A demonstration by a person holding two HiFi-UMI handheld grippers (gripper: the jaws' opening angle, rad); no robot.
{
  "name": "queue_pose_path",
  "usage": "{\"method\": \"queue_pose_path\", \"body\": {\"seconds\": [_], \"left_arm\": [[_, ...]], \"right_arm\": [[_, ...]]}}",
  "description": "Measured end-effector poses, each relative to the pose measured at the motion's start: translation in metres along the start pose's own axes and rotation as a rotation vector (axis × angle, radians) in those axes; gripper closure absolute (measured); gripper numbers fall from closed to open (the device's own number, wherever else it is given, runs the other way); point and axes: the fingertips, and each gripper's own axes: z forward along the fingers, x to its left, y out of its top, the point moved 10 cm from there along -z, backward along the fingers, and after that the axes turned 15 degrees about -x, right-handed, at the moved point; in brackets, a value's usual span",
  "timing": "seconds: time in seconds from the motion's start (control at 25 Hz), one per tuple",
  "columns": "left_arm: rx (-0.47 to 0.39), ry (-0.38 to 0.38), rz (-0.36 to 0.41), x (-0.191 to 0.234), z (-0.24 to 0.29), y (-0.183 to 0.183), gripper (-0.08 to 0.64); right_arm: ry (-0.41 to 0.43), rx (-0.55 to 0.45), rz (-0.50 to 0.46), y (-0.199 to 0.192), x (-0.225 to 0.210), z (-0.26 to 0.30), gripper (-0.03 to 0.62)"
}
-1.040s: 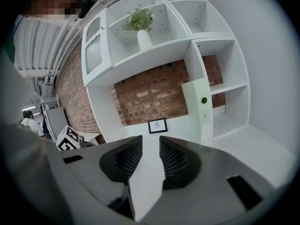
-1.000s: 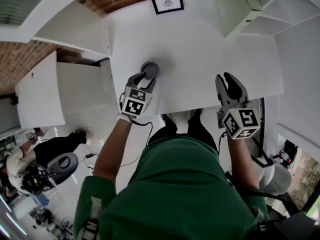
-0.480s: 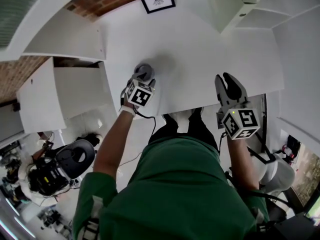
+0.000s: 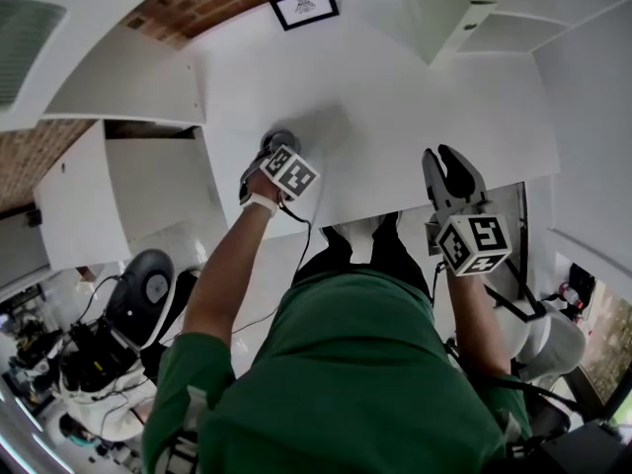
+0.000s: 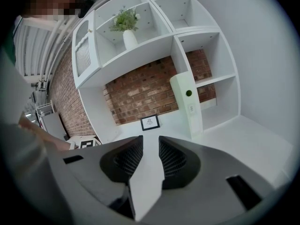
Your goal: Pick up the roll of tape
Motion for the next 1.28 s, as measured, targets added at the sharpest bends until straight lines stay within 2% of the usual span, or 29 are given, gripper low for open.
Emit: {"method": "queue_pose_path", "body": {"seconds": [0.12, 0.2, 0.44, 0.68, 0.84, 1.04, 1.28], "left_arm": [[0.052, -0.006, 0.024, 0.0, 0.006, 0.0, 0.399], [0.062, 0.005, 0.042, 0.0, 0.008, 0.0, 0.438], [0.036, -0.001, 0.053, 0.0, 0.004, -0.001, 0.458], [-0.08, 0.033, -0.023, 0.002, -0.006, -0.011, 0.485], [-0.191, 0.052, -0.122, 0.003, -0.022, -0.02, 0.488], [-0.331, 0.093, -0.209, 0.003, -0.049, -0.027, 0.488], [-0.51, 0.107, -0.351, 0.002, -0.089, -0.03, 0.488]], "right_arm": [[-0.002, 0.001, 0.0, 0.0, -0.001, -0.002, 0.472], [-0.002, 0.001, -0.002, 0.0, -0.001, -0.004, 0.474], [0.006, 0.01, -0.009, 0.0, 0.005, -0.009, 0.476], [0.029, 0.011, -0.019, 0.0, 0.012, -0.009, 0.48], [0.047, 0.015, -0.03, 0.001, 0.021, -0.009, 0.482], [0.081, 0.018, -0.037, 0.002, 0.034, -0.005, 0.483], [0.13, 0.03, -0.053, 0.006, 0.051, 0.002, 0.485]]}}
